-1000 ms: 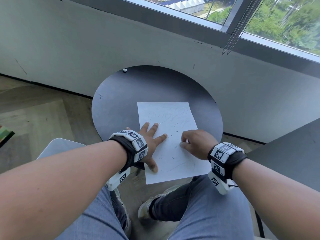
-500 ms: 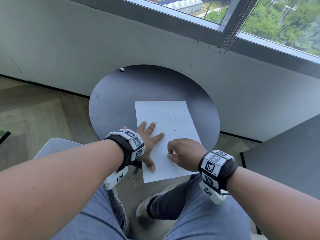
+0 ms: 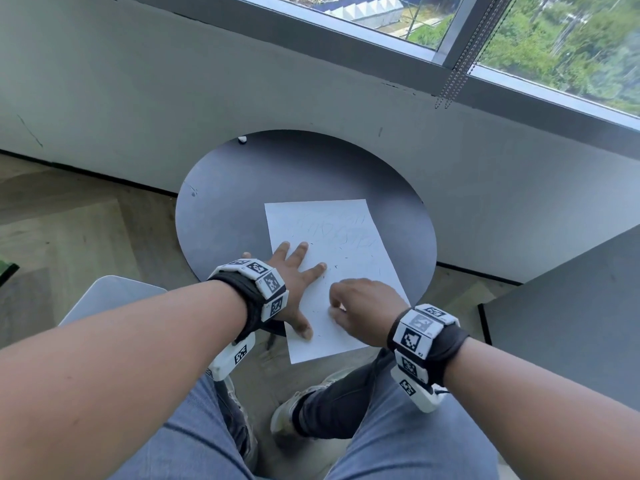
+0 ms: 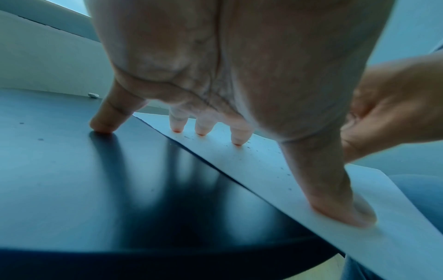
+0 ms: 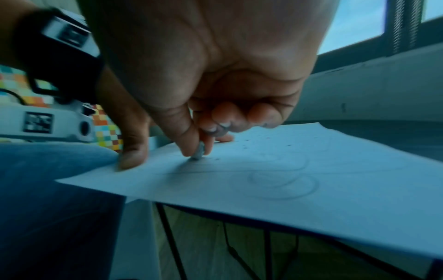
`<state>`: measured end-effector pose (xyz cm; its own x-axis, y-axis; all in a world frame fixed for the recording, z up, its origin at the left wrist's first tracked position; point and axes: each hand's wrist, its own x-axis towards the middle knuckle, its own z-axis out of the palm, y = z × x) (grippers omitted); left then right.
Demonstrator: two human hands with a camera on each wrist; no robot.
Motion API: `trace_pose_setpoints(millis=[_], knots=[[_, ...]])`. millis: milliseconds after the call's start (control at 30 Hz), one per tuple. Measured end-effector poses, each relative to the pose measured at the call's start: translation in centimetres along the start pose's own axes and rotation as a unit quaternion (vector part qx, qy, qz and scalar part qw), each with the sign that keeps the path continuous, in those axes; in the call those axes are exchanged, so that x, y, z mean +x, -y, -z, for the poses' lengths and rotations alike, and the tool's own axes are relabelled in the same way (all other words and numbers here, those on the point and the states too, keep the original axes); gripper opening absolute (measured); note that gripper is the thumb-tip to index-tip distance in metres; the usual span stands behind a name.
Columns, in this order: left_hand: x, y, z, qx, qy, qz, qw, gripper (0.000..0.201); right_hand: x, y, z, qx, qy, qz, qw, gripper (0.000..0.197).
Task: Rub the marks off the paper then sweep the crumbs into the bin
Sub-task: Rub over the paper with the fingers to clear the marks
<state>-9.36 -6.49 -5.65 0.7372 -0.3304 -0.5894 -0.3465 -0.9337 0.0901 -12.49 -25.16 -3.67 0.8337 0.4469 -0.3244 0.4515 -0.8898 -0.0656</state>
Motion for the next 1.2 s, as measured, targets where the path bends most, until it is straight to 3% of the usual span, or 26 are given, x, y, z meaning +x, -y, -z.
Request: trace_pose_setpoints(millis=[67,233,300,367,567,633,733,833,933,1100,1200], knots=[[0.0,0.1,0.0,-0.002,-0.003,0.008,1.000,0.137,0.1,-0.5,0.0,0.024,0.005,-0.006,1.000,0.019],[-0.4,0.4,0.1,-0.016,-0.009,0.037,0.999,0.136,2.1,-7.0,1.4,0.037,-0.007,-0.184,0.982,0.017],[-0.6,0.1,0.3,-0.016,-0.004,0.044,0.999,0.136,2.6,-8.1,1.7,0.018,-0.003,-0.213,0.977,0.015],[-0.9,-0.1,0.5,-0.014,-0.002,0.049,0.999,0.134,2.7,-7.4,1.6,-0.003,-0.010,-0.190,0.982,0.015],[-1.4,-0.4,0.6,-0.012,0.004,0.056,0.998,0.132,0.8,-0.7,0.1,-0.011,-0.013,-0.003,1.000,0.019],[-1.3,-0.4,0.6,-0.004,0.006,0.053,0.999,0.134,1.3,-1.4,0.3,0.024,-0.001,-0.022,0.999,0.019],[-1.2,-0.5,0.7,0.003,0.013,0.052,0.999,0.138,2.6,-4.7,1.0,0.054,-0.003,-0.116,0.992,0.018],[-1.1,-0.4,0.6,0.001,0.019,0.054,0.998,0.140,3.4,-6.8,1.7,0.015,-0.015,-0.176,0.984,0.015],[-1.0,-0.4,0.6,0.006,0.014,0.053,0.998,0.140,3.3,-5.4,1.4,-0.021,-0.028,-0.154,0.987,0.013],[-0.9,-0.4,0.4,0.011,0.011,0.050,0.999,0.141,1.8,-0.1,0.3,-0.016,-0.006,-0.020,1.000,0.018],[-0.9,-0.4,0.4,0.012,0.011,0.049,0.999,0.141,2.2,-1.7,0.7,0.024,0.012,-0.057,0.998,0.018]])
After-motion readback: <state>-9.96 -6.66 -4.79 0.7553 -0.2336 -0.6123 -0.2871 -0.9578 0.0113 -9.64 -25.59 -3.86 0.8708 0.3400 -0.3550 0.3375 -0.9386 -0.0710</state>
